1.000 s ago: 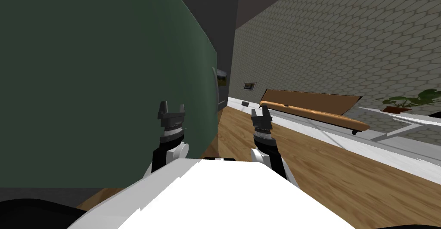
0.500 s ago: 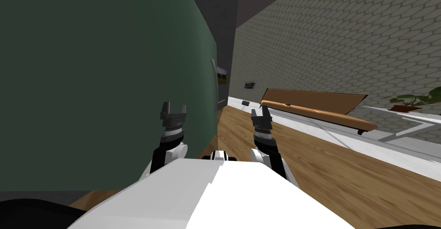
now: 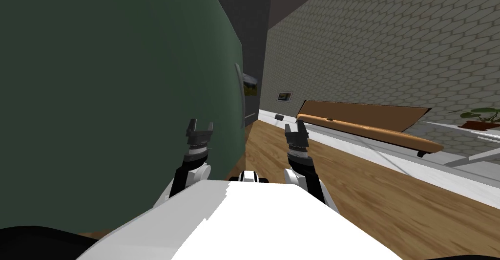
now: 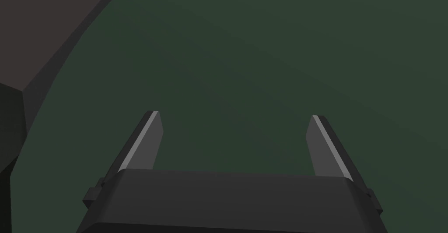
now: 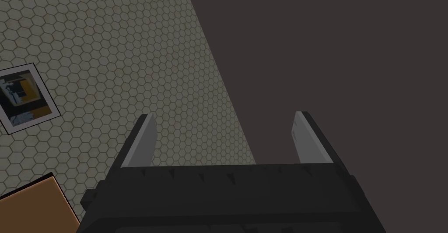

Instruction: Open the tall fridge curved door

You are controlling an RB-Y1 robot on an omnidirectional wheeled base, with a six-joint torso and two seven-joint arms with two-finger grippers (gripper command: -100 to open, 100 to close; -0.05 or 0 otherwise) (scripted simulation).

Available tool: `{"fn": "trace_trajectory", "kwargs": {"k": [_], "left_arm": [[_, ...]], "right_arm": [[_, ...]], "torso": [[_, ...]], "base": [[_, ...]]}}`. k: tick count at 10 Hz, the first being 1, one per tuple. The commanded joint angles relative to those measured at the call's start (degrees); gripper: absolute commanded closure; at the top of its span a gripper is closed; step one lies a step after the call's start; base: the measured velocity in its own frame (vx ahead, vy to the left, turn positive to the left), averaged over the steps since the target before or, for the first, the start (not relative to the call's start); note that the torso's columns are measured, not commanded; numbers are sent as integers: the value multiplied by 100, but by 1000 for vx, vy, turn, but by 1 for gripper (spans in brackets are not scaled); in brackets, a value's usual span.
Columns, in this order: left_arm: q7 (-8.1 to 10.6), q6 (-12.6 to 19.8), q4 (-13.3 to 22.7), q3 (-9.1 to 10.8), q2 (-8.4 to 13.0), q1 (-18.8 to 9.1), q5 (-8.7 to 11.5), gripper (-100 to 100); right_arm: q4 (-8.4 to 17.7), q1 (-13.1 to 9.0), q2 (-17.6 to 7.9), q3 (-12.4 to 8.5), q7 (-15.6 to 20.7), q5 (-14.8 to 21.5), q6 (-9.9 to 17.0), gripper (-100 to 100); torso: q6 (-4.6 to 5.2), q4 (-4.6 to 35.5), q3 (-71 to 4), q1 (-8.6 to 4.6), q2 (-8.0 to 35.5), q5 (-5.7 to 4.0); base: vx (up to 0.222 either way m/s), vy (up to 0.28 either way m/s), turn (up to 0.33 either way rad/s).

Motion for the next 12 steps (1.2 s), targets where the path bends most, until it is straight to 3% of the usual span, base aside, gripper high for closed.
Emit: {"fn": "trace_trajectory", "kwargs": {"k": [1, 6, 12], "left_arm": [[197, -116, 302, 65, 135, -19, 181, -100], [630, -404, 1035, 212, 247, -71, 589, -100], [1277, -832, 2111, 431, 279, -151, 1199, -100]], "right_arm": [[0, 0, 0, 0, 0, 0, 0, 0], [0, 0, 0, 0, 0, 0, 0, 0], [-1, 1, 1, 1, 0, 0, 0, 0]], "torso": [[1, -1, -2, -6, -3, -2], [0, 0, 0, -10, 0, -3], [1, -2, -4, -10, -7, -4]], "base": [[146, -81, 32], [142, -120, 43], [176, -152, 51]]}}
